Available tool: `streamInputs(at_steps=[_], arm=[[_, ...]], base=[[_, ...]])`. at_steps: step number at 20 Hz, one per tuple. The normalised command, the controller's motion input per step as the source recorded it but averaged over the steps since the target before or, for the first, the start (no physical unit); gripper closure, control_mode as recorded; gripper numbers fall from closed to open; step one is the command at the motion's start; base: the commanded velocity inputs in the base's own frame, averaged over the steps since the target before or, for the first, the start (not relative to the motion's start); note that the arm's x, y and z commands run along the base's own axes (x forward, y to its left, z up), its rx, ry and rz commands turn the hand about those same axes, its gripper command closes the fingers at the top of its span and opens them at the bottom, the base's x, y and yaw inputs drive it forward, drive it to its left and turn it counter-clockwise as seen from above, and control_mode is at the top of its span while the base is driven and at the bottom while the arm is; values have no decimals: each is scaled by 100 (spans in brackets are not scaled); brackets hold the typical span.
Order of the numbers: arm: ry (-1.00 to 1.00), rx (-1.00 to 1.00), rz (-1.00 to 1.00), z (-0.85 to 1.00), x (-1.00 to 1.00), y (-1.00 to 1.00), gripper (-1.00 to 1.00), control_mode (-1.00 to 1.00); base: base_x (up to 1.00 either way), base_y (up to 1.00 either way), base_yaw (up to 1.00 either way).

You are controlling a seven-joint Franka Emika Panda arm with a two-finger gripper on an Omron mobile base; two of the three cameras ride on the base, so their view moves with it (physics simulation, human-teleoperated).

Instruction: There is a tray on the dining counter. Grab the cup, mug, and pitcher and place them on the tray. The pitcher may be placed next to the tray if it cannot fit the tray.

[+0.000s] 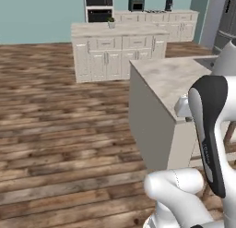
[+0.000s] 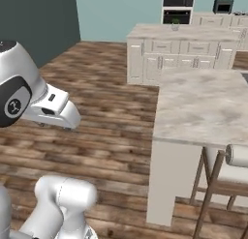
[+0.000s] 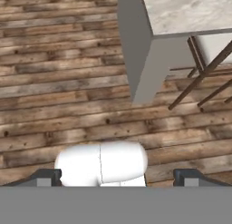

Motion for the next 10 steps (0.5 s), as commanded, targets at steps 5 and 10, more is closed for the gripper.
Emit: streamInputs(at_steps=[5,10], arm=[[0,0,0,0,0,0,-100,100],[0,0,0,0,0,0,-100,100]], base=[[72,100,0],[90,100,0]])
